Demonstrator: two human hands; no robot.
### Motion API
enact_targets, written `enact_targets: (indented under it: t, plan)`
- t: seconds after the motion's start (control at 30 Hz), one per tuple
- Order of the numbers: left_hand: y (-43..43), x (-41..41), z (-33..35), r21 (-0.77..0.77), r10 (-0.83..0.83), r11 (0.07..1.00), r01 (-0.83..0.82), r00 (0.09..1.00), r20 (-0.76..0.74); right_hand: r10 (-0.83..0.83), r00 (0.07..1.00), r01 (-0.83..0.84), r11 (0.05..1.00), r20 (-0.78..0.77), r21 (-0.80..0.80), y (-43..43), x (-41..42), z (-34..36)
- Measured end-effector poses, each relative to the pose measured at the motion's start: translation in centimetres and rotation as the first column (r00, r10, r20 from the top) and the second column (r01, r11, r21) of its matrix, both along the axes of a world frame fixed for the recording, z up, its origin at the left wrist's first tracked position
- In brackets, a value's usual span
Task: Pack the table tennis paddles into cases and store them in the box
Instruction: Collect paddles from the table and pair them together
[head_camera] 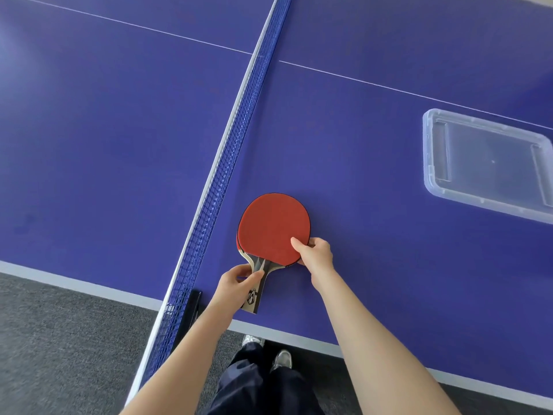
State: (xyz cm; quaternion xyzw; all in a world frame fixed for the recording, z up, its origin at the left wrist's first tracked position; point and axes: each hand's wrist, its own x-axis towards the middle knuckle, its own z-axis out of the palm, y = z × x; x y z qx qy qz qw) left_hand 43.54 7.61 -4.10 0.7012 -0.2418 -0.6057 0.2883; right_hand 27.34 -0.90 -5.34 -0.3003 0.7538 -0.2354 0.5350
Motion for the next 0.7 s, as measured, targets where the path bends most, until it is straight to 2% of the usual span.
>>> enact_targets:
  t: [0.17,0.3,0.5,0.7]
  plan:
    - [0.1,-0.3,-0.1,-0.023,-0.003,1.000,0.005,0.995,0.100,0.074,0.990,-0.080,0.996,-0.121,-0.045,0.1,0.4,0.3]
    - [0.0,-0.5,-0.2,-0.063,-0.029,0.997,0.039,0.987,0.161,0.066,0.989,-0.075,0.995,-0.134,-0.066,0.4,0.6,0.3]
    - [-0.1,-0.7,-0.7,-0.004,-0.108,0.994,0.113,0.960,0.257,0.085,0.988,-0.097,0.992,-0.132,-0.080,1.2,0.6,0.5]
    - [0.1,-0.7,-0.2,-0.008,-0.083,0.996,0.092,0.930,0.358,0.141,0.976,-0.155,0.985,-0.167,-0.073,2.7,-0.9,1.3]
